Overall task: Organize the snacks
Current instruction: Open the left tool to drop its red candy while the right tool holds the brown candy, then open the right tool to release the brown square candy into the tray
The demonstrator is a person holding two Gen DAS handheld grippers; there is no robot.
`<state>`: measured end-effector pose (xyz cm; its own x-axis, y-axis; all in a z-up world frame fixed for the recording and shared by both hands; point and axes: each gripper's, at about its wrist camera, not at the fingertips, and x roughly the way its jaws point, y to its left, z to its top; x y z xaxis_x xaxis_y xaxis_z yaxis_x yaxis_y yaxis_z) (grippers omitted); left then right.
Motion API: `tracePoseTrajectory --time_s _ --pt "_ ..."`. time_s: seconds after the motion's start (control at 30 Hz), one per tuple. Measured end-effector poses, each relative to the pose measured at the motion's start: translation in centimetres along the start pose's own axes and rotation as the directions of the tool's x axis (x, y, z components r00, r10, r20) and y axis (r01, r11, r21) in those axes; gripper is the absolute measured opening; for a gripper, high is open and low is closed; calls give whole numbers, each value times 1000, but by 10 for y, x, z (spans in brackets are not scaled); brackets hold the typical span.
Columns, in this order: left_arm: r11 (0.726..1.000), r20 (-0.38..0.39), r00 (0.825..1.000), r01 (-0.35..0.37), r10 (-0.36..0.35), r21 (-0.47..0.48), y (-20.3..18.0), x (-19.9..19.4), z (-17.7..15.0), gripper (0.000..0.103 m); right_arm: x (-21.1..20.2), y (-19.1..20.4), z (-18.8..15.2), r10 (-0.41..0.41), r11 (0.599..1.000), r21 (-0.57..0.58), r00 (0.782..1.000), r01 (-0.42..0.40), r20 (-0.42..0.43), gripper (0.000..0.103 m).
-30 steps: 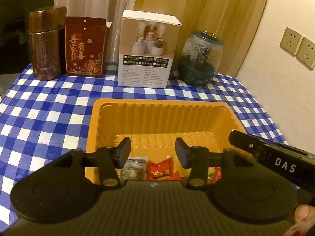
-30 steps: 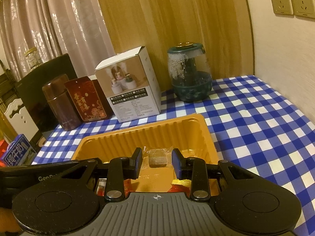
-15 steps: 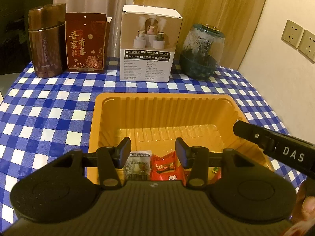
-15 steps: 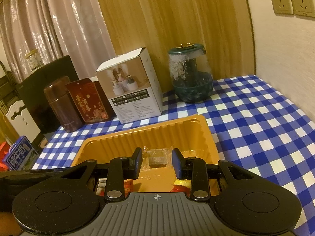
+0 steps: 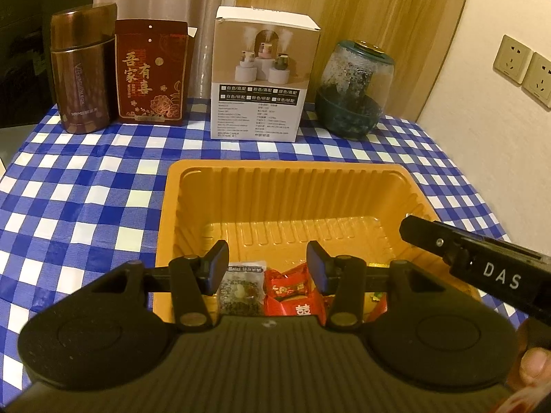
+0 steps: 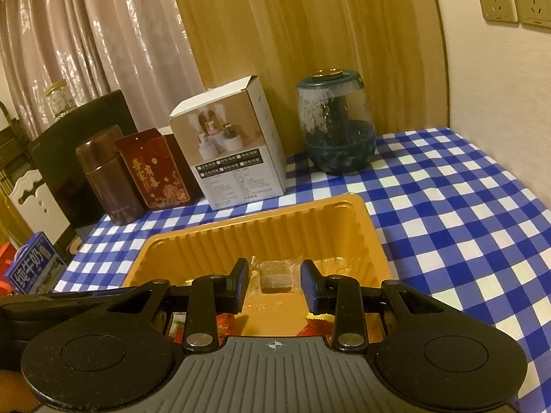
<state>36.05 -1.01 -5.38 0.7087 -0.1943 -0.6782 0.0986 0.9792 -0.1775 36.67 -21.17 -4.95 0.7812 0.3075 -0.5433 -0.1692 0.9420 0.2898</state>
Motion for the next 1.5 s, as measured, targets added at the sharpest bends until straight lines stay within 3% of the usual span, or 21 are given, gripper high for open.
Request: tracePoseTrajectory --time_s 0.17,0.23,0.3,0.97,1.5 --pt "1000 -1 1000 -1 1 -2 2 0 0 46 2 -1 0 -2 1000 12 1000 2 2 38" --pt "1000 -1 1000 2 -2 0 2 0 -1 46 0 -1 0 4 1000 20 1000 -4 15 66" --pt "1000 -2 1000 1 -1 1 2 0 -1 46 -2 -4 -1 10 999 42 999 -12 41 75" --pt "1000 5 1000 -6 6 10 2 -3 -2 46 -6 -9 2 -18 999 45 999 16 43 75" --pt "998 33 999 -27 25 58 -1 -29 -17 47 -36 -8 -6 -50 999 13 998 50 46 75"
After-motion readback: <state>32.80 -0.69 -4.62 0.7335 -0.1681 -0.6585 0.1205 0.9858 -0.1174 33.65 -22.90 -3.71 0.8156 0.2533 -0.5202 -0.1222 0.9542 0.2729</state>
